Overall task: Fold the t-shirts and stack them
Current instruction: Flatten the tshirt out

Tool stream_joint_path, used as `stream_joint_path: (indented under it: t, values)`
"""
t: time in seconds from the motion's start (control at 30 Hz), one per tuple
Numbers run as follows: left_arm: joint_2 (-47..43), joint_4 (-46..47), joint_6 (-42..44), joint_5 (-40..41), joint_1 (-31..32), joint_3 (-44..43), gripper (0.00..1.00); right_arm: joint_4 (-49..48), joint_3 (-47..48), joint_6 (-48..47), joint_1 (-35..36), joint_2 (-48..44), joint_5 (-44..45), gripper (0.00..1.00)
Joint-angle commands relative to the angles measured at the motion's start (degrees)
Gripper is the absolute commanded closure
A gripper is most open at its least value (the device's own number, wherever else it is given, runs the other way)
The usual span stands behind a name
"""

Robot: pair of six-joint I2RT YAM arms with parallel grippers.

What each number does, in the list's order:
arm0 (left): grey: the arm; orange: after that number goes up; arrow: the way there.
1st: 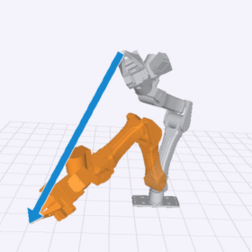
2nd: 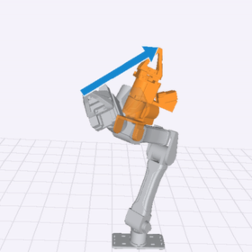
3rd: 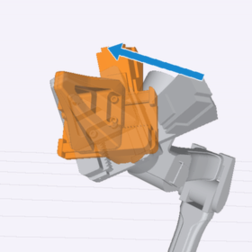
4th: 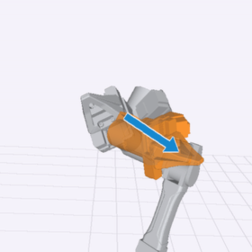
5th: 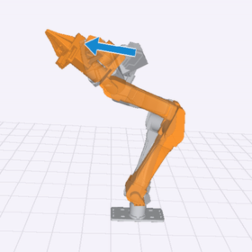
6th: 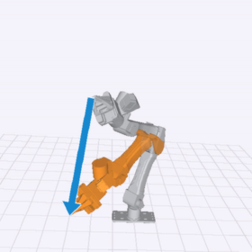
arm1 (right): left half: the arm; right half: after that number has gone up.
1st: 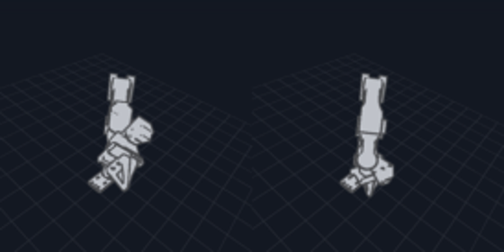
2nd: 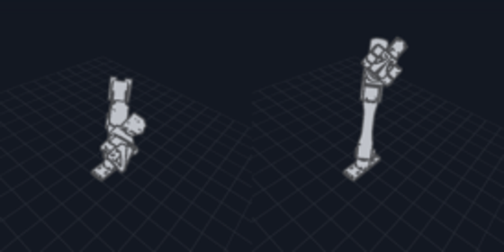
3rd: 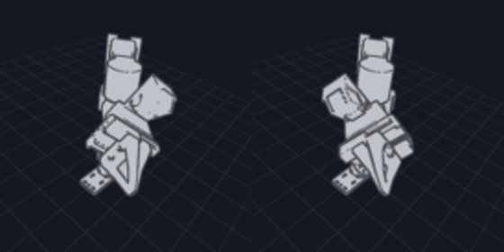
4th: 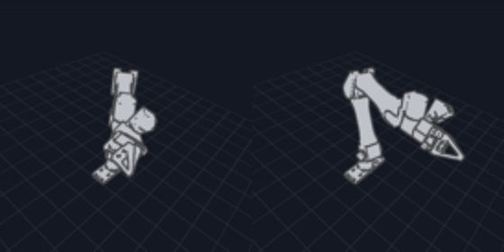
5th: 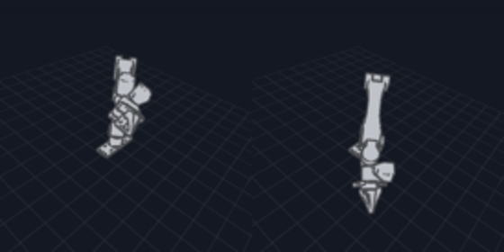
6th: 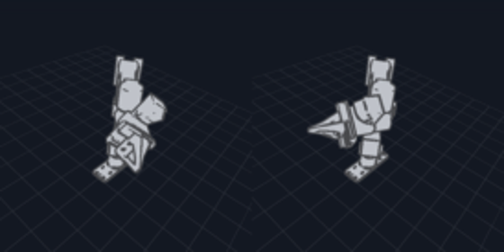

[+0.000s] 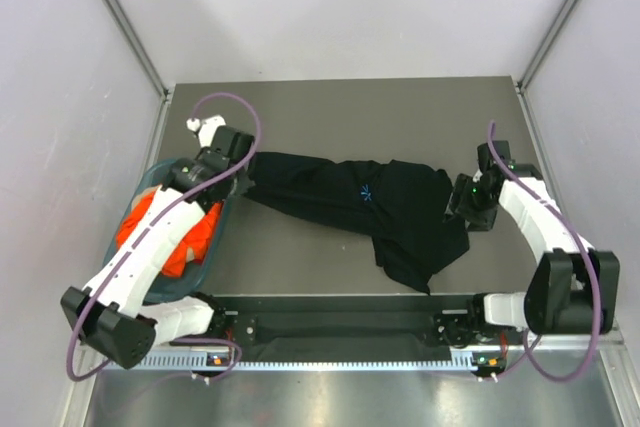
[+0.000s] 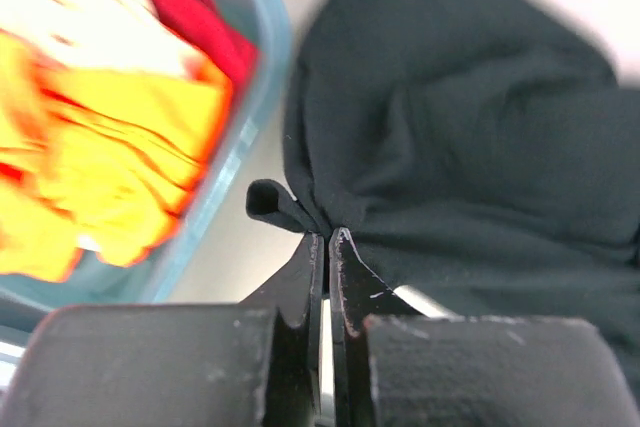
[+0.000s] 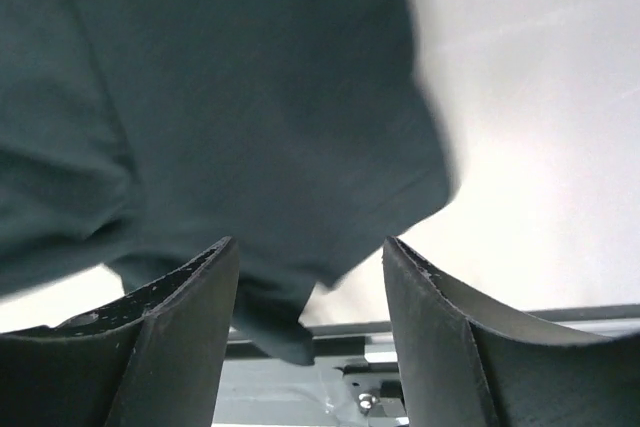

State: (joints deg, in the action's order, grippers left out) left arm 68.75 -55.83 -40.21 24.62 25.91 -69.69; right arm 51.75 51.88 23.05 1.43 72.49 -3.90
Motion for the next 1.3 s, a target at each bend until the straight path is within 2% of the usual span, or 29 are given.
stream_joint_path:
  t: [0.0,0.17,0.47,0.6,0.77,0.8,0.87,0.97,1.0,1.03,1.2,1.27]
  values:
    - [-2.39,-3.4,-1.28,12.8,-0.25,-4.39,1.0,-2.88,2.7,-1.25,-3.71,3.44,-0.94,0.4]
    - [-1.69,-4.72,-0.49,17.91,-0.25,-6.24,1.0,-3.93,1.39,-1.16,-4.6,7.83,-1.28,0.4]
    - [-0.55,1.34,0.92,9.31,-0.25,-3.53,1.0,-8.76,-3.27,0.33,-4.51,10.48,-3.48,0.44]
    - [-0.2,3.09,1.79,6.76,-0.25,-2.64,1.0,-11.14,-3.54,0.24,-4.51,12.15,-2.78,0.56]
    - [-0.19,3.71,3.11,4.04,-0.25,-2.03,1.0,-12.46,-4.24,0.59,-4.51,12.94,-1.55,0.61]
    - [-0.2,4.06,3.38,3.68,-0.25,-1.85,1.0,-12.55,-4.76,0.68,-4.51,12.59,-1.55,0.66]
    - [-0.63,4.68,3.9,2.98,-0.25,-0.98,1.0,-12.9,-5.73,0.95,-4.51,11.72,-1.46,0.7]
    - [-1.07,5.12,4.26,1.75,-0.25,0.08,1.0,-12.38,-6.35,0.77,-4.42,10.49,-1.11,0.86]
    - [-1.16,5.12,4.43,0.88,-0.25,0.26,1.0,-12.02,-6.26,0.68,-3.9,10.05,-0.93,0.96]
    - [-1.25,5.29,4.61,0.52,-0.25,0.78,1.0,-11.67,-6.18,0.86,-3.37,9.52,-0.67,1.0]
    - [-0.73,6.17,5.84,-2.2,-0.25,2.71,1.0,-8.94,-1.35,5.76,7.95,7.23,0.39,1.0]
    - [0.41,5.82,5.67,-3.26,-0.16,3.33,1.0,-9.29,1.54,8.32,13.3,9.41,-1.36,0.93]
